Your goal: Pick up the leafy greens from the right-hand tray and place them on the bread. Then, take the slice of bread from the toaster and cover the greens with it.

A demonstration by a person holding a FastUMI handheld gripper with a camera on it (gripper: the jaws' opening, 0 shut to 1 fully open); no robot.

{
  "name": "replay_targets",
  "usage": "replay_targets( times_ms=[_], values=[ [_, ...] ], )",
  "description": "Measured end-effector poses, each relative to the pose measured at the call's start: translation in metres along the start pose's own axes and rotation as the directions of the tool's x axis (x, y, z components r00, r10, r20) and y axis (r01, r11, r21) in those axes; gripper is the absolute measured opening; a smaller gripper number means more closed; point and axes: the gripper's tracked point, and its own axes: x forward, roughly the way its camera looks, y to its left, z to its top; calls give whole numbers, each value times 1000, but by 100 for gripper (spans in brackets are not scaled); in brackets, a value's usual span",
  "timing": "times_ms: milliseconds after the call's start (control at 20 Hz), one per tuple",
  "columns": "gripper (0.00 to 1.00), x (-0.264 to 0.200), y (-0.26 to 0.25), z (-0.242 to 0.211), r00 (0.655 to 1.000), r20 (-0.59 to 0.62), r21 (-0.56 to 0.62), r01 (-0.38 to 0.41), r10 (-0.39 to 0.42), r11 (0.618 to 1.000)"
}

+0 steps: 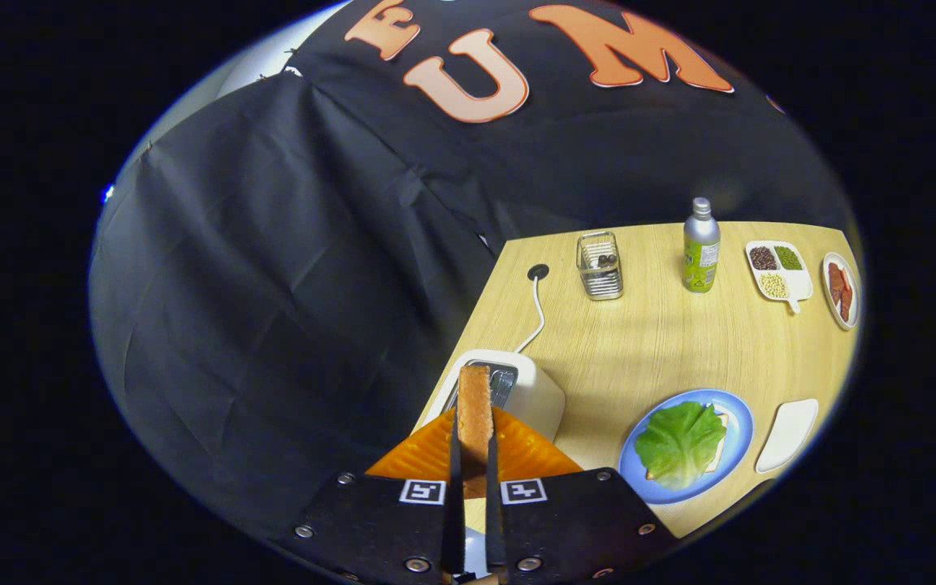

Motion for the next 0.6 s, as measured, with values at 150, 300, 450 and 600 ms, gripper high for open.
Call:
replay_targets(
  times_ms=[150,300,450,600],
  values=[
    [10,-20,-33,1,998,62,-25,9,-8,1000],
    [10,-32,-57,-13,999,45,8,-20,20,1000],
    [10,-42,-80,-16,997,72,17,-36,35,999],
    [10,-46,-101,-28,996,74,39,-59,56,997]
  ],
)
